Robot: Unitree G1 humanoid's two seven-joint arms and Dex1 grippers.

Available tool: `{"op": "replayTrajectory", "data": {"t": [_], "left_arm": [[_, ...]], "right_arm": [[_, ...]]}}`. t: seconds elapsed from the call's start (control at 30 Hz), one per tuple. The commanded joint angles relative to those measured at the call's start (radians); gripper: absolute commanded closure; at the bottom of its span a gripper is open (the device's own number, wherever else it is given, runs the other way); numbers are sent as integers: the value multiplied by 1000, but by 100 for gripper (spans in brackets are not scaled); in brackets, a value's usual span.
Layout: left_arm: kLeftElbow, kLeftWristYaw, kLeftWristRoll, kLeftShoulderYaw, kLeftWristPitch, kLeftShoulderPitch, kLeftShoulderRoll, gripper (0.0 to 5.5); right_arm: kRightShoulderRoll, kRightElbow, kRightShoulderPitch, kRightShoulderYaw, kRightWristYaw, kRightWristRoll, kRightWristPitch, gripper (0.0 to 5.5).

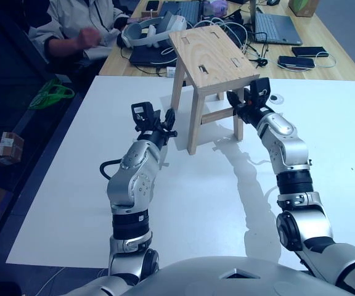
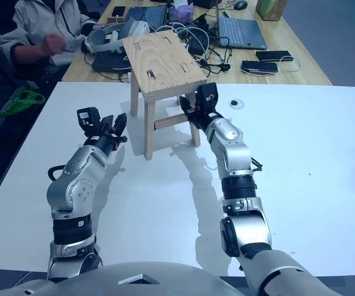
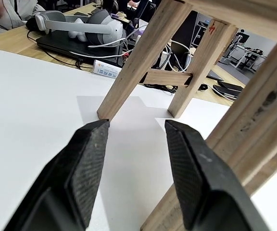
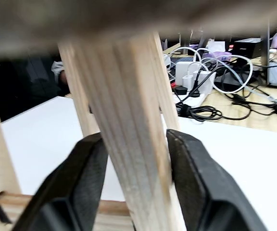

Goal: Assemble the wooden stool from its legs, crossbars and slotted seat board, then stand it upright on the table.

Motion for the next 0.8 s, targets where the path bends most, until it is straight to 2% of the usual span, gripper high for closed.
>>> {"op": "replayTrajectory", "data": {"t": [0.03,0.23,0.43,0.6,0.8], "left_arm": [[-2,-8,37,-22,-30,5,28,339],[-26,-26,144,-92,-187,113,67,339],[-60,-5,205,-162,-303,239,26,339],[-77,-21,263,-203,-347,268,52,339],[-49,-8,253,-112,-362,238,65,339]], "right_arm": [[-16,-94,48,-12,21,45,44,281],[-42,-380,284,-49,11,114,73,180],[79,-431,464,-36,-265,-39,-113,180],[98,-433,501,-6,-302,-64,-142,180],[100,-441,536,36,-279,-58,-171,180]]}}
